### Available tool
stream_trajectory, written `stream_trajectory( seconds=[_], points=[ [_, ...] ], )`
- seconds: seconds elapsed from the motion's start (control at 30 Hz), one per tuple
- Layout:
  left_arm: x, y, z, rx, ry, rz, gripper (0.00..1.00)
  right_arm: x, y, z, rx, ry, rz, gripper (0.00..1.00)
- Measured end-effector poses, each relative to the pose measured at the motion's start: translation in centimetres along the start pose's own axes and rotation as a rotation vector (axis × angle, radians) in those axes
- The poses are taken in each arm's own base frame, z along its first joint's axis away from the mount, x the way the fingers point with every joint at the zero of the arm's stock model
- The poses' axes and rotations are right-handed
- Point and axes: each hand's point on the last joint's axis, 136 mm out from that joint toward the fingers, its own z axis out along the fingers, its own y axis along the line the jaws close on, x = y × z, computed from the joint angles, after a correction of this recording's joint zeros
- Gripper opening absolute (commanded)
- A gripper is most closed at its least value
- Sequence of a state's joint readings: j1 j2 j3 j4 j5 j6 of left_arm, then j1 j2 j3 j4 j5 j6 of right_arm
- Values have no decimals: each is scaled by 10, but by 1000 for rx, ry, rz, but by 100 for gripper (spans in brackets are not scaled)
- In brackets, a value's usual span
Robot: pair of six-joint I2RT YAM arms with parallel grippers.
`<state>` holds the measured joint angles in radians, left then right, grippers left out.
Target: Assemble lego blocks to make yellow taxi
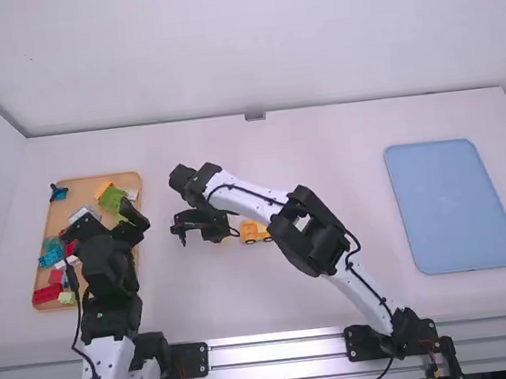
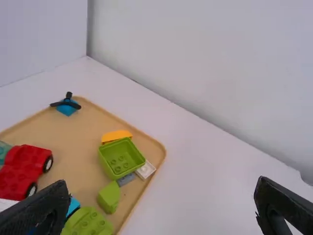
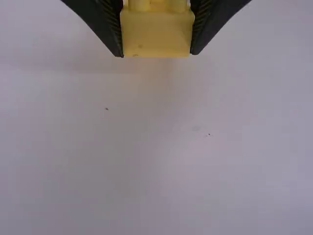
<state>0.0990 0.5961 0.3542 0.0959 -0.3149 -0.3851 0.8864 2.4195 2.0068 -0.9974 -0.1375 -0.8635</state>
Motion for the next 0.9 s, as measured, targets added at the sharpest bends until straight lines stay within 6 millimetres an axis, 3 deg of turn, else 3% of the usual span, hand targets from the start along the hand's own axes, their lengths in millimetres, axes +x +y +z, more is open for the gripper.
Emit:
stream_trajectory(
  seconds=[0.17,0.43,0.5,0.63,0.77,0.83,0.9],
  points=[
    [9,-3,11,3,30,8,99,1,-1,0,4,5,7,100],
    [23,-12,29,32,74,16,99,3,1,-3,-5,12,39,98],
    [24,-13,32,35,77,17,99,2,-1,-8,-9,6,49,99],
    [31,-17,39,53,98,24,99,-7,-16,-37,-8,-74,81,98],
    [52,-21,39,87,194,30,99,-5,-50,-69,51,-174,166,98],
    [63,-21,40,88,265,27,99,9,-84,-83,151,-199,268,98],
    [64,-27,42,110,299,34,99,20,-101,-90,203,-204,336,98]
  ],
)
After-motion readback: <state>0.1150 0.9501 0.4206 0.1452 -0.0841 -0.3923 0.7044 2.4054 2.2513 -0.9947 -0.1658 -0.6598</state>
